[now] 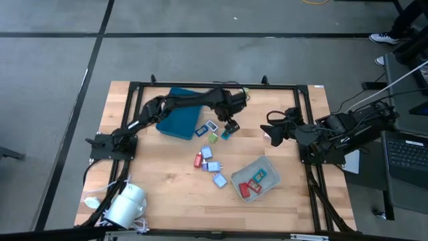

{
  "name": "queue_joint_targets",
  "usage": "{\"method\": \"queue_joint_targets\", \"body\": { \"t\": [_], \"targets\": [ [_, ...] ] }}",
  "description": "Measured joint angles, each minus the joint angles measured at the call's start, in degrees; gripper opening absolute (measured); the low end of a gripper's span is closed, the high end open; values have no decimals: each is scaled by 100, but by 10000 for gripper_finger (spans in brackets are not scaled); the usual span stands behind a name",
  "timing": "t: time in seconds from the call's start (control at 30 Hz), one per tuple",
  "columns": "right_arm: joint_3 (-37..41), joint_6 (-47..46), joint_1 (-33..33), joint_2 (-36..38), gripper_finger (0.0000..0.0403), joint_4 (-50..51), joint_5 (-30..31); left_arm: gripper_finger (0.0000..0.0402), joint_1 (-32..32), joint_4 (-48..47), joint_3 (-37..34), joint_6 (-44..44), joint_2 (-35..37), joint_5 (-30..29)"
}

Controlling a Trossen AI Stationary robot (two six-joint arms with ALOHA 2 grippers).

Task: Pick & Place Office items
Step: Put the light blue digital clock into the gray bin

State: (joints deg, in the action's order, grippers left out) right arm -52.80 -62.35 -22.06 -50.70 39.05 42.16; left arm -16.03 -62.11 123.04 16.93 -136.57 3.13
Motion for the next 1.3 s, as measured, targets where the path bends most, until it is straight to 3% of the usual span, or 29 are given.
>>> {"method": "queue_joint_targets", "body": {
  "t": [0.13,0.57,1.07,1.17,1.3],
  "targets": [
    [0,0,0,0,280,0,-166,280,99,58,13,418,1,-6],
    [0,2,0,0,280,1,-320,281,234,97,11,654,-5,-220],
    [0,-2,0,0,280,0,-408,278,437,118,36,720,-683,58],
    [0,-2,0,0,280,2,-407,254,455,95,34,520,-732,41],
    [0,-4,0,-2,280,0,-327,177,436,111,24,366,-737,187]
  ]
}}
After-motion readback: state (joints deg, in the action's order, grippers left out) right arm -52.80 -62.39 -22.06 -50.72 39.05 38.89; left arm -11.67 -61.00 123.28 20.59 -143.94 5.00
